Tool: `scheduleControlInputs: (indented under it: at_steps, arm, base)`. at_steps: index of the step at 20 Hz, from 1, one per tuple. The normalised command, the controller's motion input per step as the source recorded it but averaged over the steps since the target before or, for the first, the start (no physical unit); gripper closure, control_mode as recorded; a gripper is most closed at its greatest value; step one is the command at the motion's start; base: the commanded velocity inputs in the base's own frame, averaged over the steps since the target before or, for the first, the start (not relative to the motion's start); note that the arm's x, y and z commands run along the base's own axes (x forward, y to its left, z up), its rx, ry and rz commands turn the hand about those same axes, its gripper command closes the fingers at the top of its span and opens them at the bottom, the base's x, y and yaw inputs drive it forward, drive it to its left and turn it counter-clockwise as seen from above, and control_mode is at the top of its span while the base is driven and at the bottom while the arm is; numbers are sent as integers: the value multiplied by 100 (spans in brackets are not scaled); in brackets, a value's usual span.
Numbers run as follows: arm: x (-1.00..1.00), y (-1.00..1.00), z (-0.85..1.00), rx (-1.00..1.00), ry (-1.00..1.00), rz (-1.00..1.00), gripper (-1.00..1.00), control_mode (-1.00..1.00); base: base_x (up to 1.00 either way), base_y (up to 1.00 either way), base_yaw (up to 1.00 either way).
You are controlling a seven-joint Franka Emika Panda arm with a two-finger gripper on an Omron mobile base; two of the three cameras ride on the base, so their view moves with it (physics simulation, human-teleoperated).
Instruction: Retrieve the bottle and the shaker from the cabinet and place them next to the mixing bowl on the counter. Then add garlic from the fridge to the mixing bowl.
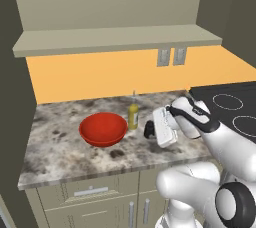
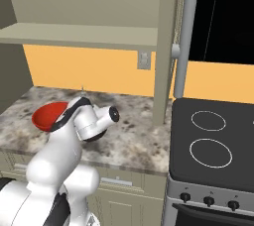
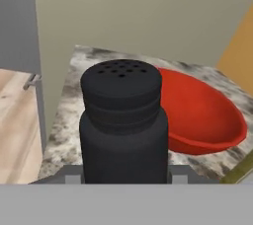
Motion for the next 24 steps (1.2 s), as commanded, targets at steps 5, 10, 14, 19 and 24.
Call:
scheduleControlInputs:
  at_steps: [5,10,14,19,24]
  arm:
    - [18,0,-36,0,1,0,100,-100]
    - [23,0,-8,0,1,-4,100,-100]
    - [10,0,-9,3,0,-14,100,-100]
    - [0,15,-9,1,0,-6,100,-100]
    - [1,28,-10,0,0,0,100,-100]
  base:
    - [0,0,0]
    - [0,0,0]
    - [0,0,0]
    - [0,0,0]
    - [0,0,0]
